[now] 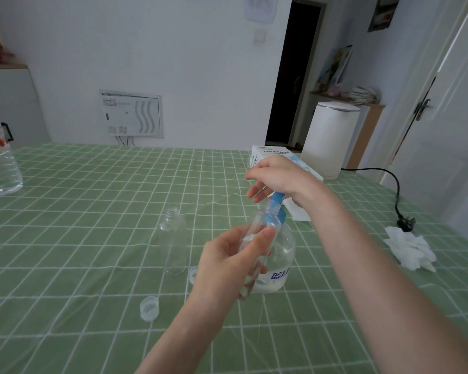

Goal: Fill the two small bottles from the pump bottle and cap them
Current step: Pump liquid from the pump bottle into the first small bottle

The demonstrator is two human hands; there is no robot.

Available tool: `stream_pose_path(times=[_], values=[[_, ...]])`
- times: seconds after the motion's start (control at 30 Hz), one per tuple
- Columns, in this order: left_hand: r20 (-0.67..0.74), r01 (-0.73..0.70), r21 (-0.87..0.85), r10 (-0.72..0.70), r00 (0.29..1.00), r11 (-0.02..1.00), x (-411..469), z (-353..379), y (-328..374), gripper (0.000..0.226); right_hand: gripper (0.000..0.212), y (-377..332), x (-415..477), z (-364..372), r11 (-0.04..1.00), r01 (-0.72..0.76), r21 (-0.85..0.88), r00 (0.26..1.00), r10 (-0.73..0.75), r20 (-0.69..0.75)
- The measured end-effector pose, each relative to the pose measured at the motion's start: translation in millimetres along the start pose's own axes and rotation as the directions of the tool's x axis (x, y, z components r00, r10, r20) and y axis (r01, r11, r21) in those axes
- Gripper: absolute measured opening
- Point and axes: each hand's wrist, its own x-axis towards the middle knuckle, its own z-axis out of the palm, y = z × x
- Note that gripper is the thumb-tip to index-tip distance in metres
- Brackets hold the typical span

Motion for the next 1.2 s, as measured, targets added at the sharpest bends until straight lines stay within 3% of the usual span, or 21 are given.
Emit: stream_pose_path(times=[0.3, 0.57, 1.2], values=[[0.005, -0.005, 0.000, 0.005, 1.000, 1.000, 0, -1, 0, 0.041, 0.027, -5, 7, -5, 0.996, -0.055, 0.063, 0.996, 0.051, 0.068], [-0.002, -0.017, -0.015, 0.017, 1.000, 1.000, 0, 0, 1, 0.040, 0.039, -3, 10, 4, 0.992, -0.084, -0.091, 0.996, 0.086, 0.017], [-0.025, 0.043, 0.019, -0.043, 0.999, 0.999, 1, -1, -4, 0.044, 0.035, 5, 8, 14, 0.973, -0.095, -0.209, 0.995, 0.098, 0.002]])
